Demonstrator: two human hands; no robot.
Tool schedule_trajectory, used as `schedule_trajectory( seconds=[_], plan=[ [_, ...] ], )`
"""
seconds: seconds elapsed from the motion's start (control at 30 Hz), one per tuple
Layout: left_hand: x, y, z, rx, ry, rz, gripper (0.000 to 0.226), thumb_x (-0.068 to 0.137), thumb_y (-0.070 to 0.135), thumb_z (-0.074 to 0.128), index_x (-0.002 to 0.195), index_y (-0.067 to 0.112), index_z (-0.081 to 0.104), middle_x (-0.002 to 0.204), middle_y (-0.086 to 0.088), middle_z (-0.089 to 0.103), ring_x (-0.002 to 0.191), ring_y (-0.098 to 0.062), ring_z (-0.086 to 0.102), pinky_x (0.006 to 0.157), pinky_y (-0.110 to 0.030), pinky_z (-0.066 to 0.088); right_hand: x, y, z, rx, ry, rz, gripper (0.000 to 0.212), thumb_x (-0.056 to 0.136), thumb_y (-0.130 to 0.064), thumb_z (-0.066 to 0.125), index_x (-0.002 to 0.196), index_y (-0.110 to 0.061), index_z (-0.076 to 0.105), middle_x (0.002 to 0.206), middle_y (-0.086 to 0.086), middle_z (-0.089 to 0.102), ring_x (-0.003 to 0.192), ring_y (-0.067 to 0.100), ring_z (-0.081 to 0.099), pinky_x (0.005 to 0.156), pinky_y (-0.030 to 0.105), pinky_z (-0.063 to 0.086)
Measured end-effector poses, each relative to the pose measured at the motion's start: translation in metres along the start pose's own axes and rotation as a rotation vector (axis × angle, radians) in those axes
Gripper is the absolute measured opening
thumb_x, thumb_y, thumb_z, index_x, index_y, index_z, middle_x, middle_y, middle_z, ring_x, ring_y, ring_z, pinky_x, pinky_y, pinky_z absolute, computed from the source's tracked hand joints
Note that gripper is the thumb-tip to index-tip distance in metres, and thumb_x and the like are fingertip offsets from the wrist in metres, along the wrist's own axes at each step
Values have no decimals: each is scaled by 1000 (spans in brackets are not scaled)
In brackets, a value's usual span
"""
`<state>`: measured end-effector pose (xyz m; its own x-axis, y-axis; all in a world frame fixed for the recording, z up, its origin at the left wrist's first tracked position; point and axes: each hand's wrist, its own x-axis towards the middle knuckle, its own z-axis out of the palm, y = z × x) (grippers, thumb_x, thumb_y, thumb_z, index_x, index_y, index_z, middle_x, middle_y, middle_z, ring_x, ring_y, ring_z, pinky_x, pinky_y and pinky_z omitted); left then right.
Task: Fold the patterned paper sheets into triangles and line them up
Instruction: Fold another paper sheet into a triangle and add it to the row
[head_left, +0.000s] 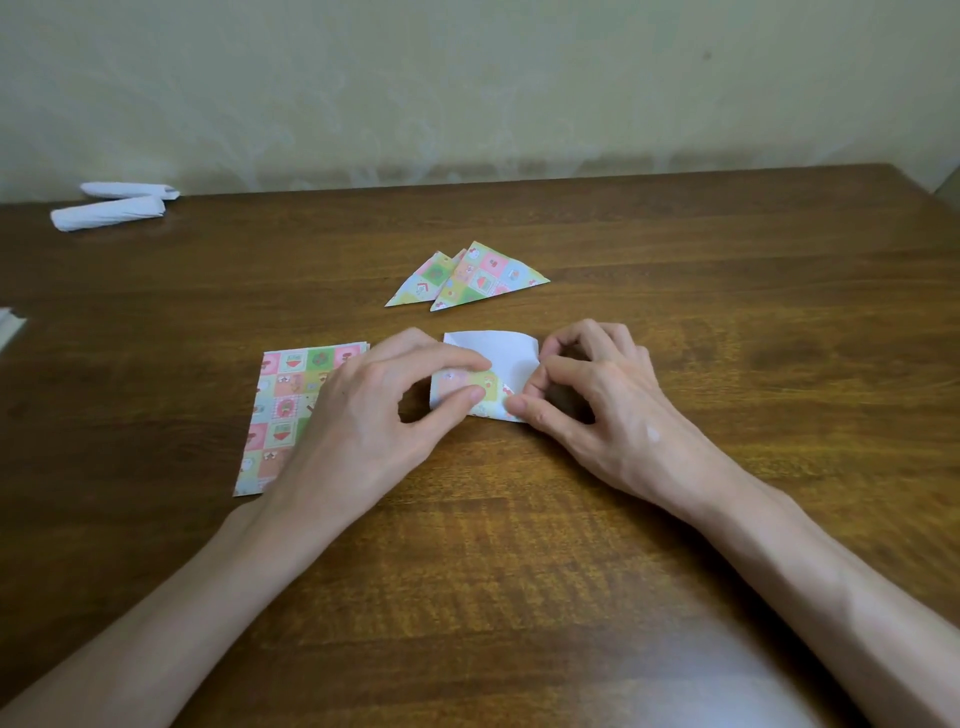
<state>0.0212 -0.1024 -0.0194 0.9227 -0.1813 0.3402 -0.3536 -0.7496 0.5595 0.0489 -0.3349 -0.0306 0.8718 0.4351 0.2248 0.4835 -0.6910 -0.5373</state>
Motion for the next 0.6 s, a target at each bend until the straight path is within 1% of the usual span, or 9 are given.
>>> schedule_trajectory(
  seconds=[0.17, 0.3, 0.43, 0.6],
  plan=[
    [-1, 0, 2, 5, -11, 20, 22, 94, 44, 67, 114, 39, 77, 108, 20, 63, 105, -5, 63, 85, -42, 54, 0, -1, 0, -17, -9, -5, 27, 95, -64, 51, 85, -40, 59, 114, -15, 45, 116, 8, 38, 95, 29, 26],
    [-2, 0, 3, 25, -17, 30, 22, 95, 44, 66, 112, 40, 78, 108, 19, 62, 105, -5, 63, 83, -43, 54, 0, -1, -1, -16, -13, 6, 31, 93, -64, 53, 84, -36, 63, 114, -15, 46, 116, 8, 38, 96, 30, 28],
    [-3, 0, 3, 39, -19, 40, 21, 95, 42, 66, 111, 39, 79, 109, 19, 63, 104, -4, 63, 83, -43, 55, 0, -2, 0, 17, 15, 20, 27, 90, -62, 57, 80, -38, 63, 111, -16, 48, 113, 8, 40, 95, 30, 30],
    [-5, -1, 3, 131, -43, 93, 24, 100, 42, 60, 116, 38, 78, 118, 21, 64, 108, -8, 63, 86, -42, 55, 0, -3, 0, 31, 22, 25, 20, 89, -58, 61, 79, -41, 59, 111, -16, 49, 112, 7, 42, 96, 32, 33]
  ],
)
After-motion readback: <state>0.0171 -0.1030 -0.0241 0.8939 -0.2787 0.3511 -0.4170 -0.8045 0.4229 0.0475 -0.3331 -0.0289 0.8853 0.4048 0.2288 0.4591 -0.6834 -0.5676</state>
